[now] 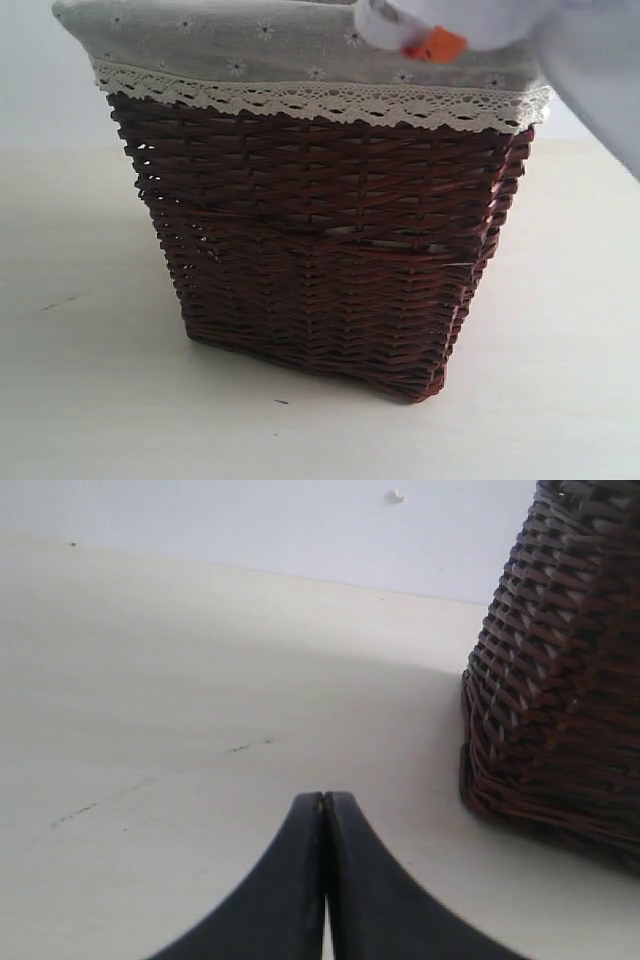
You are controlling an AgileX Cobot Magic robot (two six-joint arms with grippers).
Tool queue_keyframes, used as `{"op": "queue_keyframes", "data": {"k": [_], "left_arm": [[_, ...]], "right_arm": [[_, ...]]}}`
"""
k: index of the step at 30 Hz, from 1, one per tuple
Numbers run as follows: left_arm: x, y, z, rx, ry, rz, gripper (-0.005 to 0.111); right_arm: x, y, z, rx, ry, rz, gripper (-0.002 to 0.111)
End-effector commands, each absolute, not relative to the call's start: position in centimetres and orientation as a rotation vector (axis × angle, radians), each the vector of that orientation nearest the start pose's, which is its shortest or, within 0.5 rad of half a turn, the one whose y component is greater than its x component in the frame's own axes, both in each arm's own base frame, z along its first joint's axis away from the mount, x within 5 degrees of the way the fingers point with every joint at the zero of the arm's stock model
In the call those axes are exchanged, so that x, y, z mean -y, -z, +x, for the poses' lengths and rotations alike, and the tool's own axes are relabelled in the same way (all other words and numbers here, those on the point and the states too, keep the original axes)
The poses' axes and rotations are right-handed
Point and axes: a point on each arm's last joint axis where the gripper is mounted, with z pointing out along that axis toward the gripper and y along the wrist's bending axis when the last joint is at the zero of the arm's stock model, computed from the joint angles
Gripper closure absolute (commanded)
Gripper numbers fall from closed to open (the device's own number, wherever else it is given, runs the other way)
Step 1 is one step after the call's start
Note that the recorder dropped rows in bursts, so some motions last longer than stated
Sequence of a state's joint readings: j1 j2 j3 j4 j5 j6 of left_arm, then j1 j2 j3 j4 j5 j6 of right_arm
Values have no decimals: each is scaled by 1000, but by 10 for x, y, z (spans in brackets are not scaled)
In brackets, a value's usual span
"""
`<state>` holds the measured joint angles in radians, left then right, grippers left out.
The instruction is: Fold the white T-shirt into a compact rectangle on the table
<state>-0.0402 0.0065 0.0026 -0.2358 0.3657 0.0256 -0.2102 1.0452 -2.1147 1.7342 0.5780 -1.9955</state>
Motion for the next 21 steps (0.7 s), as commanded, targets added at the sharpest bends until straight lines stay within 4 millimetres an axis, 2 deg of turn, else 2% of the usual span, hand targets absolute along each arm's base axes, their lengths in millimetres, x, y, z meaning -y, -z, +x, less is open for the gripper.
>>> {"op": "queue_keyframes", "data": {"k": [1, 6, 12, 14, 17, 21], "left_arm": [[10, -182, 53, -1839, 255, -88, 107], [10, -182, 53, -1839, 255, -88, 107], [10, -182, 53, -1839, 254, -86, 107], [10, -182, 53, -1839, 254, -86, 107], [10, -182, 53, -1839, 255, -88, 107], [10, -182, 53, -1839, 255, -88, 107]], "right_arm": [[-48, -697, 22, -359, 147, -570, 108], [-58, -682, 49, -527, -58, -745, 108], [-63, -643, 101, -934, -297, -991, 108], [-58, -633, 128, -1049, -346, -978, 108], [-47, -614, 167, -1271, -445, -870, 108], [-37, -581, 215, -1420, -533, -815, 108]]}}
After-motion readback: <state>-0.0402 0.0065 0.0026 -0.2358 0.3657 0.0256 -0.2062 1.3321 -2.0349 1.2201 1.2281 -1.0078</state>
